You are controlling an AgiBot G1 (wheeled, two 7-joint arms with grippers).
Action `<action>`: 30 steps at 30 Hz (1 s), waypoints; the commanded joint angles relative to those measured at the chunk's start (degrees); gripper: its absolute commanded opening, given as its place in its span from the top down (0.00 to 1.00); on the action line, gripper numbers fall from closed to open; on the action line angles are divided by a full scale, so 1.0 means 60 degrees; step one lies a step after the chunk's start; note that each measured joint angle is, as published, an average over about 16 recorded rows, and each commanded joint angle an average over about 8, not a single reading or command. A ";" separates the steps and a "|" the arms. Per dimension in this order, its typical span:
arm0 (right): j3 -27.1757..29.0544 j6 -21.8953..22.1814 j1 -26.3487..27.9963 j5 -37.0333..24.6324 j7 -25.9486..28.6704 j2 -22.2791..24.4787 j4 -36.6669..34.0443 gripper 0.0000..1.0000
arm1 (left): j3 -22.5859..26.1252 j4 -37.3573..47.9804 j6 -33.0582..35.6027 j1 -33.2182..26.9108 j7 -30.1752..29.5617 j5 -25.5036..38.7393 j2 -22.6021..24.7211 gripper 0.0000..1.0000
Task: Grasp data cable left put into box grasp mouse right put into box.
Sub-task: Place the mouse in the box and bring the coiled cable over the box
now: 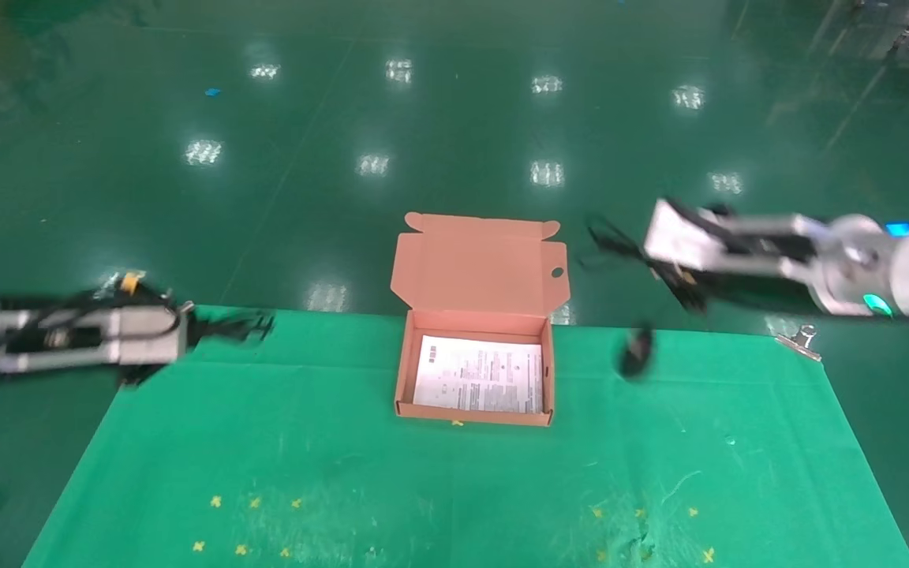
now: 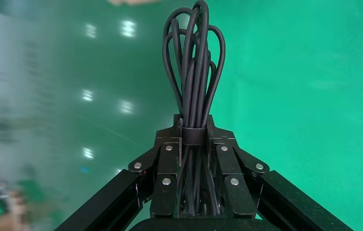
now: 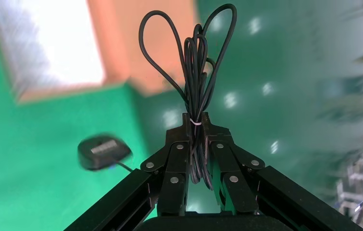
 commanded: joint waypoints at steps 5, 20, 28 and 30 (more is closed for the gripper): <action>0.0140 0.0893 0.0674 0.0323 -0.0671 -0.1068 -0.0902 1.00 | -0.0176 -0.0052 -0.0710 -0.0299 -0.0079 -0.0011 0.0657 1.00; 0.0279 0.1917 0.1742 0.1905 -0.3379 -0.3346 -0.4106 1.00 | 0.0004 0.0966 -0.1589 -0.1173 -0.0690 0.0830 0.2425 1.00; 0.0393 0.1901 0.1800 0.2510 -0.4214 -0.3670 -0.4843 1.00 | 0.0019 0.1292 -0.1666 -0.1330 -0.0692 0.0937 0.2601 1.00; 0.0398 0.1891 0.1719 0.2593 -0.4306 -0.3701 -0.4923 1.00 | 0.0020 0.1271 -0.1640 -0.1245 -0.0663 0.0911 0.2520 1.00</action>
